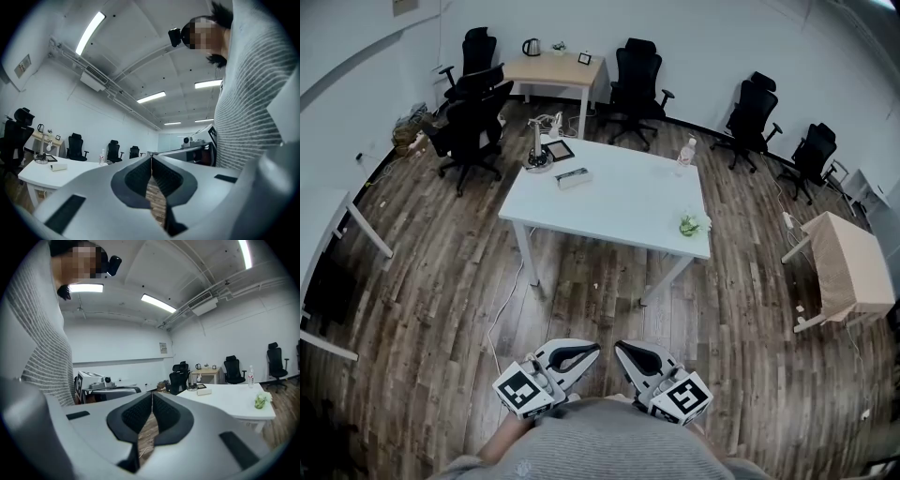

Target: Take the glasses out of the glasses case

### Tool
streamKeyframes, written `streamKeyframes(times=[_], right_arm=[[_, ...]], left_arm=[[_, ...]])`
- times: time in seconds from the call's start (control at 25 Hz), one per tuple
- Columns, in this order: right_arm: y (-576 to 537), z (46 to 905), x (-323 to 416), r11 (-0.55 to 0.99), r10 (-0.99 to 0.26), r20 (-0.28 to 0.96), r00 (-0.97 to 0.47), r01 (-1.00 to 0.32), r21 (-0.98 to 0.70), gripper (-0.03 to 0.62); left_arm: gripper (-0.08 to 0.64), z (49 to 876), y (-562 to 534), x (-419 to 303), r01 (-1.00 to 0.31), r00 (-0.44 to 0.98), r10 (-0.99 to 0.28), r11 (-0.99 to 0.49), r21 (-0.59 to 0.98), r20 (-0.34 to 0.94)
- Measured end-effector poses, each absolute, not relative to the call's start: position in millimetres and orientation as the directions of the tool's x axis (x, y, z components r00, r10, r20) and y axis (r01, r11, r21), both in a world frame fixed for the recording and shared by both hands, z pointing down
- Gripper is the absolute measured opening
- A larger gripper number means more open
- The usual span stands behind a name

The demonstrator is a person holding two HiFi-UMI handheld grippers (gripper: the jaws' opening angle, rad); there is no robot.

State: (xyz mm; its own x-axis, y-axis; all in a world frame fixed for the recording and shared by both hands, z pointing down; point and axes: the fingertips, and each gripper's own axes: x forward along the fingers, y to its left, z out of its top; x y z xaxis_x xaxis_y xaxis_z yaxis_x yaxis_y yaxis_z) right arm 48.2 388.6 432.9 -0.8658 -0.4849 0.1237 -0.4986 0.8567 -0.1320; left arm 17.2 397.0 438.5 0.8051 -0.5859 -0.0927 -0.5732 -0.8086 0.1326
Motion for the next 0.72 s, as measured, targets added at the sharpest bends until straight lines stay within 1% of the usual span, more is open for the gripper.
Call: streamKeyframes(times=[0.36,0.72], right_arm=[[380,443,38,0.854,-0.480,0.142,-0.865,-0.499,-0.148,0.017],[300,449,37,0.824,-0.525,0.123,-0.842,-0.539,-0.172,0.017]], left_arm=[[0.014,453,393,2,-0.599,0.784,-0.616,-0.783,0.168,-0.075],[0.014,458,337,-13,-0.631,0.759,-0.648,-0.756,0.171,-0.061]])
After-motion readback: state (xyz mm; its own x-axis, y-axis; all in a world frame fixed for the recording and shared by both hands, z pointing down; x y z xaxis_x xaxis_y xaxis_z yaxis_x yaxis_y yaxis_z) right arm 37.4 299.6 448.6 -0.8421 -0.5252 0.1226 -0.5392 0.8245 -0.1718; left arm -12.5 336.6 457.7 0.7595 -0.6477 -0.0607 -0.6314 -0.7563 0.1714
